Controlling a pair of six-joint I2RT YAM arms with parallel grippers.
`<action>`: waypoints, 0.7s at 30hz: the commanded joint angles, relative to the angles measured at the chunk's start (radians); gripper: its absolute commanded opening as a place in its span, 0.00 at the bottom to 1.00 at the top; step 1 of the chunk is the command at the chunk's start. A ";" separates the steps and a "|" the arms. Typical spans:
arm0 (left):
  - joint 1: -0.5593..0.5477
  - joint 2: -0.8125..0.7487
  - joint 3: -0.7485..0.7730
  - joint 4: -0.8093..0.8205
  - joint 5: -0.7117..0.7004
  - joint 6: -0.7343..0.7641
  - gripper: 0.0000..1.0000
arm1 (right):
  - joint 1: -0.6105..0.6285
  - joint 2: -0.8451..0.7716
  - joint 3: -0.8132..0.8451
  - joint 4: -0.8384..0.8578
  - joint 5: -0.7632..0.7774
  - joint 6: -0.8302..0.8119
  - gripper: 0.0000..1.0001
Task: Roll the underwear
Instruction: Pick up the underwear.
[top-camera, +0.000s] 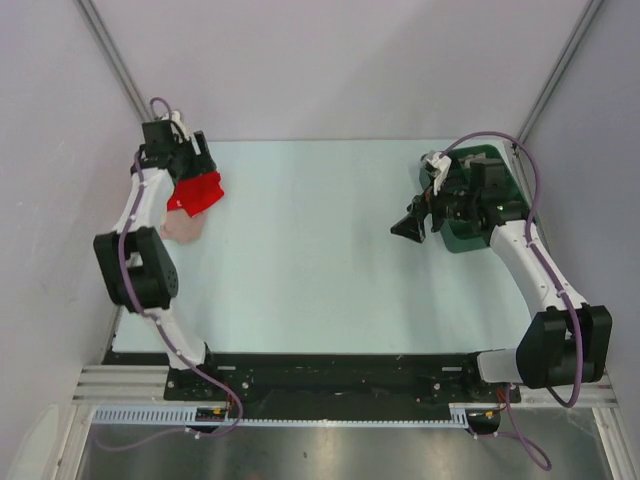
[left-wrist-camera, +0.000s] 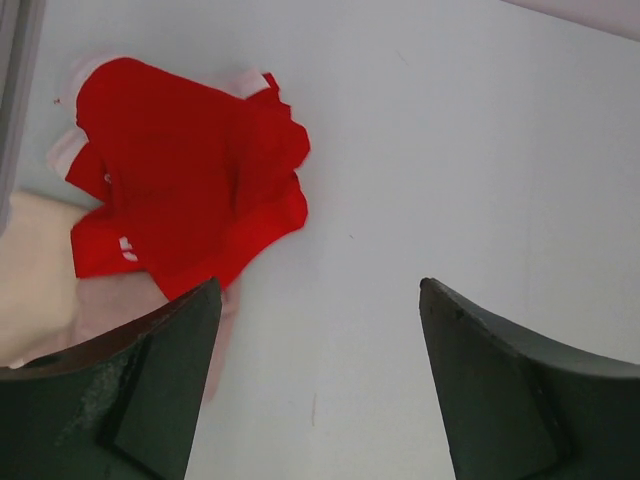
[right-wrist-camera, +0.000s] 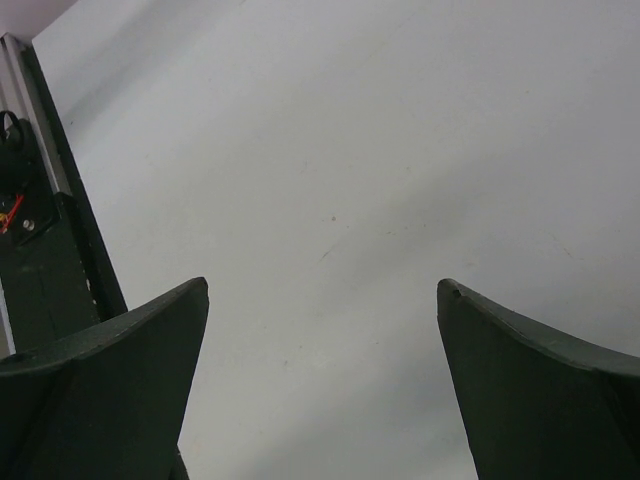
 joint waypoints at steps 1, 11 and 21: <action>-0.032 0.240 0.255 -0.176 -0.149 0.066 0.82 | 0.043 0.005 0.008 -0.042 0.006 -0.092 1.00; -0.064 0.560 0.544 -0.297 -0.293 0.078 0.50 | 0.103 0.000 0.009 -0.056 0.062 -0.120 1.00; -0.065 0.315 0.381 -0.247 -0.249 0.119 0.01 | 0.092 0.013 0.008 -0.073 0.058 -0.141 1.00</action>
